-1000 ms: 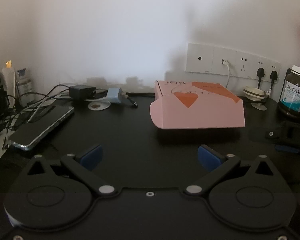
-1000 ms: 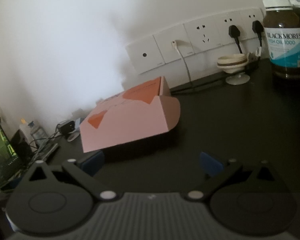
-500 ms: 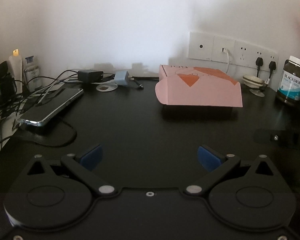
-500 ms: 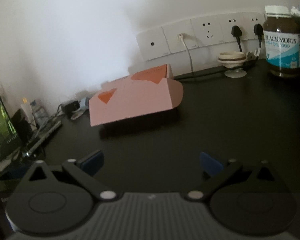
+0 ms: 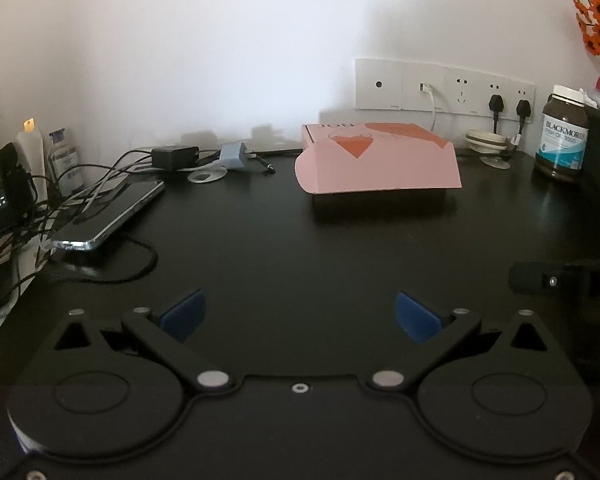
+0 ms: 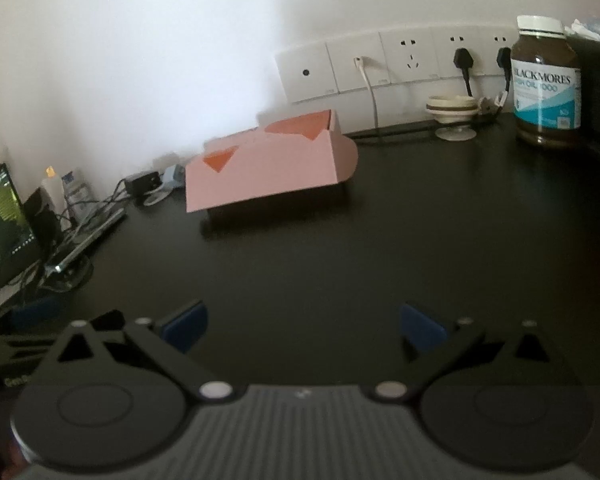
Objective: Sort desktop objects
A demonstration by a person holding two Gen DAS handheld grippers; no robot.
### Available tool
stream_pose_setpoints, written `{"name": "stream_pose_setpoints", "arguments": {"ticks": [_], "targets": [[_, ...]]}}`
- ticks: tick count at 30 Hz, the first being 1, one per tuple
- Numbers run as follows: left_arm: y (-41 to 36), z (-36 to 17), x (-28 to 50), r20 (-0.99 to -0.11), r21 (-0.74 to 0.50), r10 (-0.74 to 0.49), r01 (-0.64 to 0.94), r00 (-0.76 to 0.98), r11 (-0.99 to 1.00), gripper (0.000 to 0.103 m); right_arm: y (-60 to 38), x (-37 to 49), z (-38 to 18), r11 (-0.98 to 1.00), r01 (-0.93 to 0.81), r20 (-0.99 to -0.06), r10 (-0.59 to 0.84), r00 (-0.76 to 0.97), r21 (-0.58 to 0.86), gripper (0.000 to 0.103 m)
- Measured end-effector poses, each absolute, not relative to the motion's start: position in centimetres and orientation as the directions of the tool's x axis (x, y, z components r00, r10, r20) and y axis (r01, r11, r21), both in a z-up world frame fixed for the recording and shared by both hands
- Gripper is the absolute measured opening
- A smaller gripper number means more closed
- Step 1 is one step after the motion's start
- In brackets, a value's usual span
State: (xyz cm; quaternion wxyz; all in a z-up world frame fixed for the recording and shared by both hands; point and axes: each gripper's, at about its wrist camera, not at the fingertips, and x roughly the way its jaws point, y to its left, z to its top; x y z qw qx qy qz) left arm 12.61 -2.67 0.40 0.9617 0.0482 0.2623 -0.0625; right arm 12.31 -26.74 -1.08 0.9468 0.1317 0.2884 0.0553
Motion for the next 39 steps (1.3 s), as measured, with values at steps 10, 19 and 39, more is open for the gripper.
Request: {"name": "stream_pose_setpoints", "arguments": {"ticks": [10, 19, 39], "targets": [[-3.1, 0.0, 10.1, -0.538, 0.065, -0.098, 0.157, 0.837, 0.985, 0.103, -25.9, 9.5, -1.4, 0.97, -0.029, -0.564, 0.165, 0.809, 0.242, 0.102], [-3.6, -0.7, 7.6, -0.534, 0.087, -0.071, 0.138, 0.842, 0.987, 0.103, -25.7, 6.4, -1.7, 0.977, -0.004, -0.545, 0.123, 0.829, 0.215, 0.102], [-3.4, -2.1, 4.6, -0.537, 0.068, -0.056, 0.109, 0.842, 0.992, 0.103, -23.7, 1.9, -2.8, 0.993, -0.022, -0.488, 0.077, 0.869, 0.119, 0.102]]}}
